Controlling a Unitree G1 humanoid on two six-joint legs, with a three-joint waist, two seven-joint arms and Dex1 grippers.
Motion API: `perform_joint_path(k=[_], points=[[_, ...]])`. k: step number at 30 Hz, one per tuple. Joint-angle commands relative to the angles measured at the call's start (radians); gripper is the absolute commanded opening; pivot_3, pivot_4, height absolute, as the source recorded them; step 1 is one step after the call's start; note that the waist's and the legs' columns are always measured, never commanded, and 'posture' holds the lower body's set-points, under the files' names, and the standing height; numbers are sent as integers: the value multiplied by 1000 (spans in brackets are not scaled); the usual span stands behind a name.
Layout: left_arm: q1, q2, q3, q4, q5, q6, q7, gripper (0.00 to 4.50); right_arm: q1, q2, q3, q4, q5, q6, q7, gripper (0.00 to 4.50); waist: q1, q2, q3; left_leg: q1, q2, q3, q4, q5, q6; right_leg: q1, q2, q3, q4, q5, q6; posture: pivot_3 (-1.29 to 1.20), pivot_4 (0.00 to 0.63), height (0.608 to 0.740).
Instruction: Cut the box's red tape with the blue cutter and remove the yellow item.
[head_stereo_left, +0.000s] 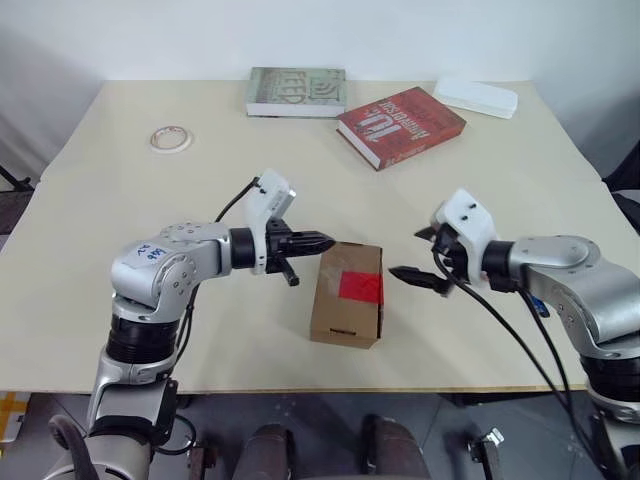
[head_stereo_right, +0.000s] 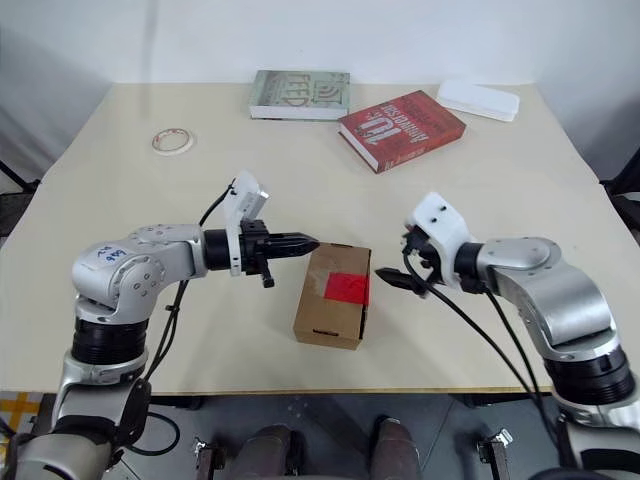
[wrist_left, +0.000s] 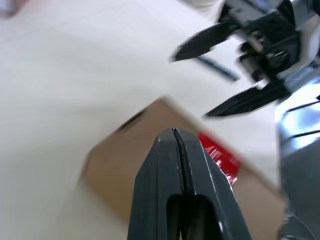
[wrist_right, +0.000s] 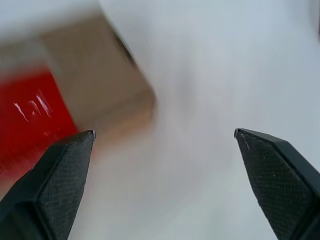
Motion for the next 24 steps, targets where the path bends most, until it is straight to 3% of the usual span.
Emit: perform_joint_path(k=[1, 8, 16, 24], points=[[-15, -7, -38, 9, -10, -19, -13, 0, 3, 41, 26, 13, -26, -24, -58, 4481, 0, 0, 0, 0, 0, 0, 0, 0, 0, 0, 0, 0, 0, 0, 0, 0, 150, 740], [13, 43, -210, 101, 101, -157, -71, 0, 56, -2, 104, 39, -96, -77, -66, 4481, 1, 0, 0, 0, 0, 1, 0, 0, 0, 0, 0, 0, 0, 0, 0, 0, 150, 740], [37, 57, -279, 100, 136, -187, -107, 0, 82, -85, 71, 72, -113, -117, -48, 4481, 5, -1, 0, 0, 0, 1, 1, 0, 0, 1, 0, 0, 0, 0, 0, 0, 150, 740], [52, 53, -287, 86, 146, -187, -102, 0, 165, -187, 134, 111, -164, -196, 23, 4481, 1, -3, -2, 3, 0, 1, 1, 0, 1, 3, 0, 0, -1, 0, 0, 0, 150, 740]])
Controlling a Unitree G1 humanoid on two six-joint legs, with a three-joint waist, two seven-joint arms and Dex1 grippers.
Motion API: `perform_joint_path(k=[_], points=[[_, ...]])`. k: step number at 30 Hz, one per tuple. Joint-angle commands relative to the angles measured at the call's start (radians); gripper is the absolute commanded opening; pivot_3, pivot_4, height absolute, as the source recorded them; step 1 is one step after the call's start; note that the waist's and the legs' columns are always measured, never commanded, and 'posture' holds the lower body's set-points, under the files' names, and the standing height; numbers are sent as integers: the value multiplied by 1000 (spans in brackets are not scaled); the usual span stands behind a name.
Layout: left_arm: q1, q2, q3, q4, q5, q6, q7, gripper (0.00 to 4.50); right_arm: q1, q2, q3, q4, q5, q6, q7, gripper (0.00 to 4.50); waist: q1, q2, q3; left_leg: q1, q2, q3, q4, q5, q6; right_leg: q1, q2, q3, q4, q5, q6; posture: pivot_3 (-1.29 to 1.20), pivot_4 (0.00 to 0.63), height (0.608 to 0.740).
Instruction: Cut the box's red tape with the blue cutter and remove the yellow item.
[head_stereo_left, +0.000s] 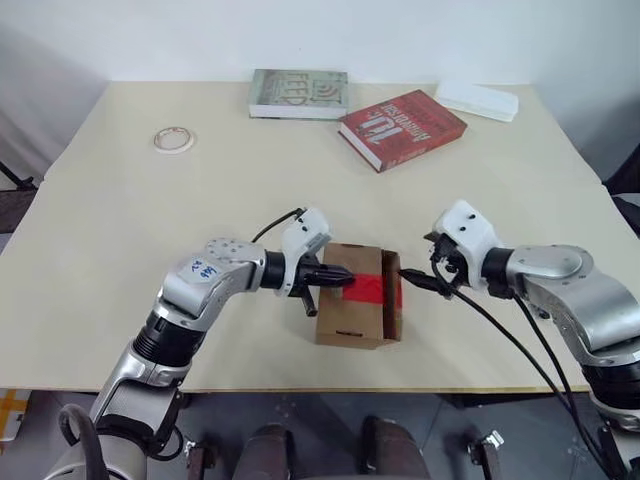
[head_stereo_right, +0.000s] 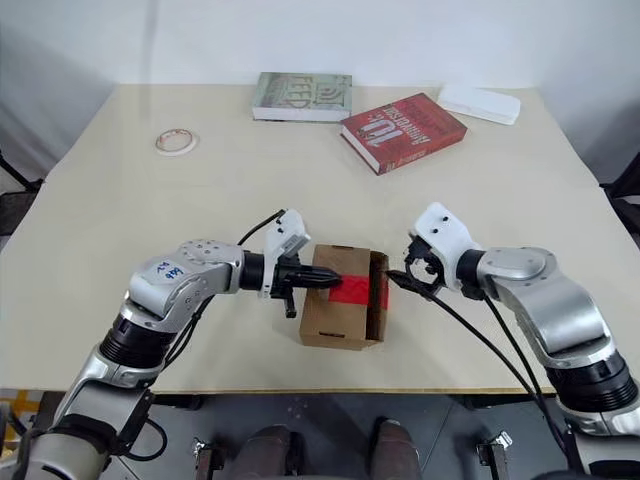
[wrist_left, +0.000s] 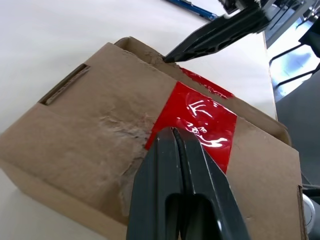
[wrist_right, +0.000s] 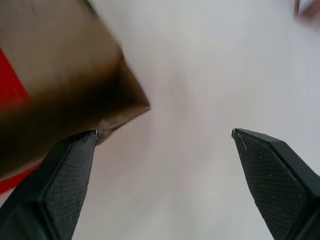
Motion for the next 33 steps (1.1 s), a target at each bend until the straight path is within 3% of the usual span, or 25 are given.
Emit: perform_joint_path(k=[1, 5, 8, 11, 15, 17, 23, 33], points=[[18, -2, -28, -3, 14, 10, -1, 0, 58, -42, 61, 39, -60, -61, 40, 4481, 0, 0, 0, 0, 0, 0, 0, 0, 0, 0, 0, 0, 0, 0, 0, 0, 150, 740], [18, -6, -25, 3, 28, 0, 10, 0, 91, -66, 62, 79, -102, -103, 45, 4481, 3, 0, 0, 1, 0, 1, 0, 0, 0, 1, 0, 1, 0, 0, 0, 0, 150, 740], [18, -10, -19, 7, 33, -4, 21, 0, 110, -59, -9, 71, -63, -69, 41, 4481, 4, 0, 0, 2, 0, 0, 0, 0, 0, 4, 0, 0, -2, 0, 0, 0, 150, 740], [23, -14, -14, 8, 39, -9, 35, 0, 140, -20, -169, 67, 69, 107, 43, 4481, 5, 0, 0, 2, 0, -1, 0, 0, 1, 6, 0, 0, -3, 0, 0, 0, 150, 740], [26, -20, -13, 11, 41, -13, 46, 0, 129, 21, -265, 74, 193, 323, 50, 4481, 2, 0, 0, 3, 0, -1, 0, 0, 1, 6, 0, 0, -2, 0, 0, 0, 150, 740], [28, -25, -12, 12, 43, -14, 56, 0, 118, 56, -301, 83, 254, 412, 56, 4481, 1, 0, 0, 4, 0, -1, 0, 0, 1, 6, 0, 0, -2, 0, 0, 0, 150, 740], [33, -38, -3, 14, 50, -20, 85, 0, -6, 300, -458, 200, 360, 671, -9, 4481, -2, -2, -1, 5, 0, -1, 1, 0, 1, 7, 0, 0, -1, 0, 0, 0, 150, 740], [52, -43, -4, -9, 51, -14, 110, 0, -25, 384, -338, 236, 431, 713, -36, 4481, -8, -2, -3, 6, 0, -2, 0, 0, 1, 7, 0, 0, 1, 0, 0, 0, 150, 740]])
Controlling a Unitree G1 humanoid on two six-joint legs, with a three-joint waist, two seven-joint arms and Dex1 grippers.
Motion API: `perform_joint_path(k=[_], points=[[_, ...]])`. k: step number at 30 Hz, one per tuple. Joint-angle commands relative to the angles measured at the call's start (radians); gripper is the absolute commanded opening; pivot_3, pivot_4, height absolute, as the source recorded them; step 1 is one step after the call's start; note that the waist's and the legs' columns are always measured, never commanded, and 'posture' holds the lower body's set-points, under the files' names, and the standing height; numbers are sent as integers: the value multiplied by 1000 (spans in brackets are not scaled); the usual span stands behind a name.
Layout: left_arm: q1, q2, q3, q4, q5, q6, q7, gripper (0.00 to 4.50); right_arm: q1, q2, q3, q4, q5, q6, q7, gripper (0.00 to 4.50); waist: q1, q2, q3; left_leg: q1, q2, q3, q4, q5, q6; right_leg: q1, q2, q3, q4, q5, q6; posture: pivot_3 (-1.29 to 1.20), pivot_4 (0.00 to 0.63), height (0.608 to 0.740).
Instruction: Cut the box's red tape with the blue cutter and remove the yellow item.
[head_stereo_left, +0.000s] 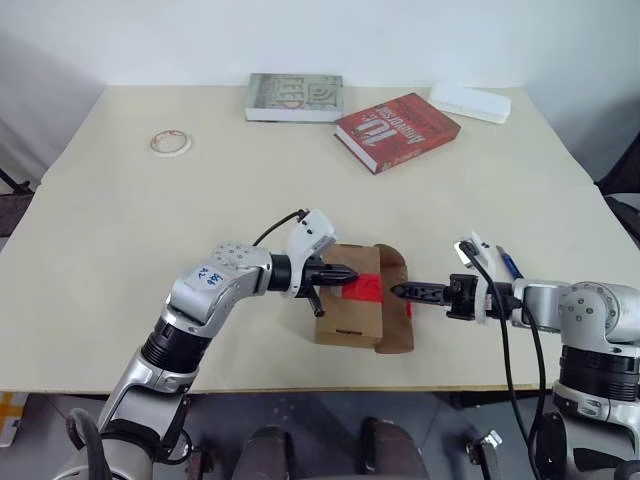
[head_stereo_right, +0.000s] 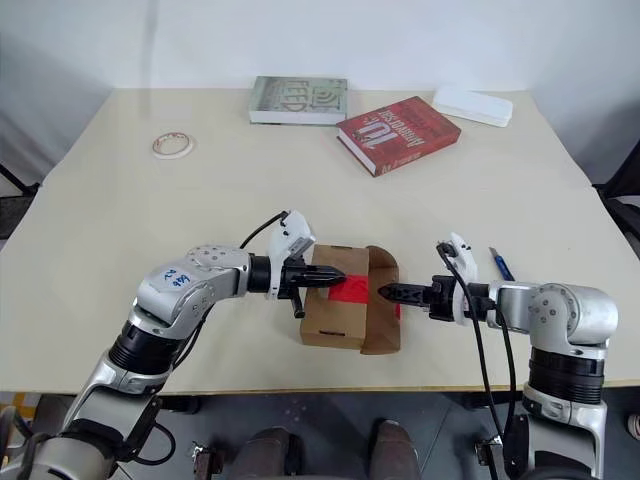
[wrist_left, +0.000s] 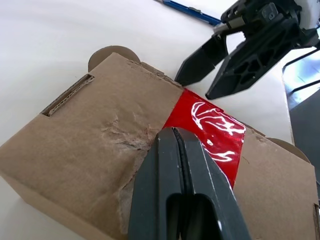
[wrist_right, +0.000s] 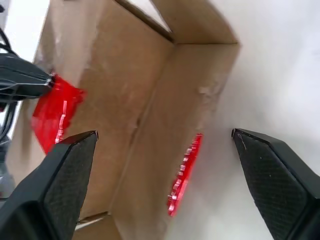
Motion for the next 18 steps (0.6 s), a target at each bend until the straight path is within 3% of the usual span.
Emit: perform_joint_path(k=[1, 12, 15, 18], points=[[21, -1, -11, -1, 25, 15, 23, 0, 28, 26, 102, 3, 57, 42, -6, 4481, -1, 0, -1, 0, 0, 0, 0, 0, 0, 0, 0, 0, 0, 0, 0, 0, 150, 740], [32, -4, -11, -15, 27, 16, 33, 0, -7, 91, 172, 74, 10, 14, -68, 4481, -28, -1, -4, 2, 0, 0, -1, 0, 0, 0, 0, 0, 1, 0, 0, 0, 150, 740], [32, -5, -9, -15, 29, 15, 34, 0, -5, 92, 177, 85, -9, 2, -87, 3903, -33, -2, -8, 2, 1, 0, -1, 0, 0, 1, 0, 0, 2, 0, -1, 0, 150, 740], [33, -4, -8, -15, 31, 15, 35, 0, 2, 96, 160, 85, -19, 7, -108, 2877, -34, -2, -8, 2, 1, 0, -1, 0, 0, 1, 0, 0, 1, 0, -1, 0, 150, 740]])
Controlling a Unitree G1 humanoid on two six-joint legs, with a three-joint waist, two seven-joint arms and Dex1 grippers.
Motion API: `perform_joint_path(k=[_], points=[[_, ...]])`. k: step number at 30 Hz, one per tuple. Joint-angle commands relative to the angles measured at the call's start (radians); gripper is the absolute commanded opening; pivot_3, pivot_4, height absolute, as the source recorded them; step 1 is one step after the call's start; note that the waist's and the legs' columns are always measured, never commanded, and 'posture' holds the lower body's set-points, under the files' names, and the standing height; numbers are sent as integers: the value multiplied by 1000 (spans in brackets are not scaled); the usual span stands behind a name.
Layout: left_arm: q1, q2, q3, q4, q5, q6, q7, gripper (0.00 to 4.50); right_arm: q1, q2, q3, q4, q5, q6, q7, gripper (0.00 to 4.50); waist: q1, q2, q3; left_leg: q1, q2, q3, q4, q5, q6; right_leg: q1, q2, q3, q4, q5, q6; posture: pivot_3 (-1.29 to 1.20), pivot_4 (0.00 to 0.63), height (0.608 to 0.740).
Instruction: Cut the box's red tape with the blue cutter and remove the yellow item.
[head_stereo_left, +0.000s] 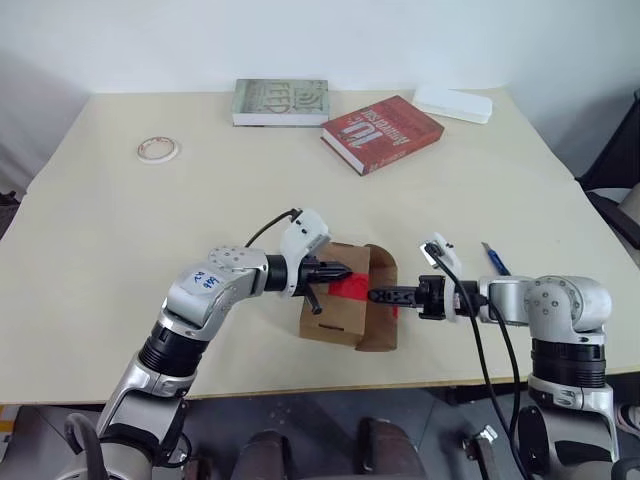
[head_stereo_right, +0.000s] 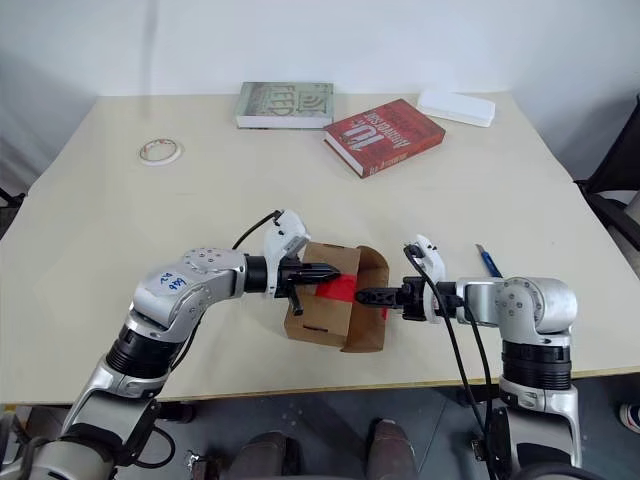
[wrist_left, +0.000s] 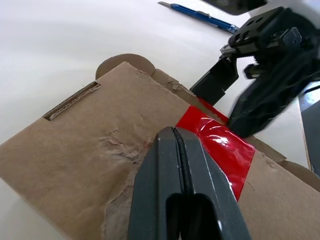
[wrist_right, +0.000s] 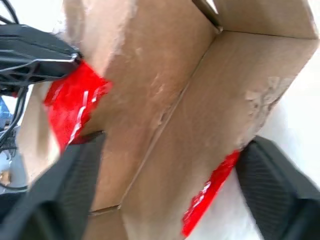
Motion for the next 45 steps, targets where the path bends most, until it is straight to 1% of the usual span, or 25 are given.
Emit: perform_joint_path(k=[1, 4, 8, 10, 13, 14, 16, 17, 19, 21, 22, 23, 24, 25, 28, 33, 34, 36, 40, 45], points=[[16, -3, -24, -5, 15, 12, 2, 0, 45, 29, 49, 39, -21, 43, -44, 2525, 0, 0, 0, 0, 0, 0, 0, 0, 0, 0, 0, 0, 0, 0, 0, 0, 150, 740], [16, -3, -22, -2, 16, 12, 2, 0, 52, 51, 10, 21, -22, 65, -77, 1463, 0, 0, 0, 0, 0, 0, 0, 0, 0, 0, 0, 0, 0, 0, 0, 0, 150, 740], [11, -2, -22, 7, 17, 10, -1, 0, 71, 81, -21, -22, 26, 73, -124, 60, 1, 0, 0, -1, 0, 0, -1, 0, 0, 0, 0, 0, -1, 0, 0, 0, 150, 740], [7, -2, -22, 14, 20, 6, -3, 0, 71, 95, -30, -43, 50, 73, -163, 19, 1, 0, 0, -1, 0, 0, -1, 0, 0, 0, 0, 0, -1, 0, 0, 0, 150, 740], [3, -2, -22, 23, 24, -1, -6, 0, 41, 127, -64, -73, 132, 73, -267, 19, -1, 0, 0, -1, 0, 0, -1, 0, 0, 0, 0, 0, -1, 0, 0, 0, 150, 740], [2, -1, -20, 26, 26, -6, -7, 0, 21, 129, -83, -85, 188, 73, -318, 19, -3, 1, 0, -1, 0, 0, -1, 0, 0, -1, 0, 0, -1, 0, 0, 0, 150, 740], [2, 3, -16, 32, 30, -16, -10, 0, -7, 91, -105, -102, 330, 73, -426, 19, -7, 3, 2, -1, 0, 0, -1, 0, 0, -1, 0, 0, -1, 0, 0, 0, 150, 740], [2, 4, -13, 36, 32, -21, -12, 0, -13, 71, -120, -96, 406, 73, -495, 19, -8, 5, 3, -2, 0, 0, 0, 0, 0, -1, 0, 0, -1, 0, 0, 0, 150, 740], [7, 8, -10, 40, 36, -37, -18, 0, -13, 11, -136, -80, 609, 73, -658, 19, -7, 8, 5, -3, 0, 0, 0, 0, 0, -2, 0, 0, -1, 0, 0, 0, 150, 740], [11, 9, -6, 45, 44, -61, -18, 0, -10, -48, -129, -71, 800, 73, -811, 19, 3, 9, 5, -6, 0, 0, -1, 0, 0, -6, 0, 0, -1, 0, 0, 0, 150, 740], [11, 7, -2, 53, 46, -73, -17, 0, 9, -144, -48, -83, 1011, -41, -950, 19, 8, 9, 5, -8, 0, 0, -1, 0, 0, -8, 0, 0, -1, 0, 0, 0, 150, 740], [11, 4, 3, 60, 49, -90, -15, 0, 15, -219, 9, -100, 1158, -127, -1041, 19, 16, 11, 6, -9, 0, 1, -2, 0, 0, -10, -1, 0, -1, 0, 0, 0, 150, 740], [11, 0, 9, 68, 51, -105, -13, 0, 13, -272, 52, -116, 1247, -194, -1098, 19, 20, 11, 7, -11, -1, 1, -2, 0, 0, -11, -1, 0, -1, 0, 0, 0, 150, 740], [10, -4, 13, 75, 50, -114, -11, 0, 5, -309, 82, -134, 1286, -242, -1125, 19, 21, 10, 8, -11, -2, 1, -1, 0, 0, -12, -2, 0, -1, 0, 0, 0, 150, 740], [12, -28, 31, 96, 58, -198, -8, 0, -53, -377, 126, -156, 1286, -300, -1144, 19, 22, 7, 9, -12, -2, 3, -2, -1, 1, -12, -2, -1, -4, 0, 0, 0, 150, 740], [14, -60, 63, 116, 60, -275, -18, 0, -128, -416, 145, -130, 1286, -324, -1171, 19, 33, 5, 10, -13, -1, 5, 0, -1, 2, -13, -2, 0, -4, 0, 0, 0, 150, 740], [24, -84, 92, 115, 44, -350, -33, 0, -186, -415, 150, -96, 1286, -317, -1216, 19, 35, 5, 10, -14, -1, 5, 0, -1, 2, -14, -2, 0, -4, 0, 0, 0, 150, 740], [37, -114, 127, 117, 28, -448, -55, 0, -259, -410, 155, -50, 1286, -304, -1274, 19, 38, 6, 10, -15, -1, 7, 0, -1, 2, -16, -2, 0, -4, 0, 0, 0, 150, 740], [45, -125, 171, 116, -1, -522, -110, 0, -385, -292, 131, 18, 1286, -300, -1427, 19, 40, 5, 10, -22, 0, 5, 2, -1, 2, -20, -2, -2, -3, 0, 0, 0, 150, 740], [15, -146, 237, 104, -71, -517, -117, 0, -411, -343, 162, 67, 1286, -231, -1464, 19, 46, 5, 10, -25, 0, 2, 2, -1, 2, -21, -2, -7, -5, 1, 1, 0, 150, 740]])
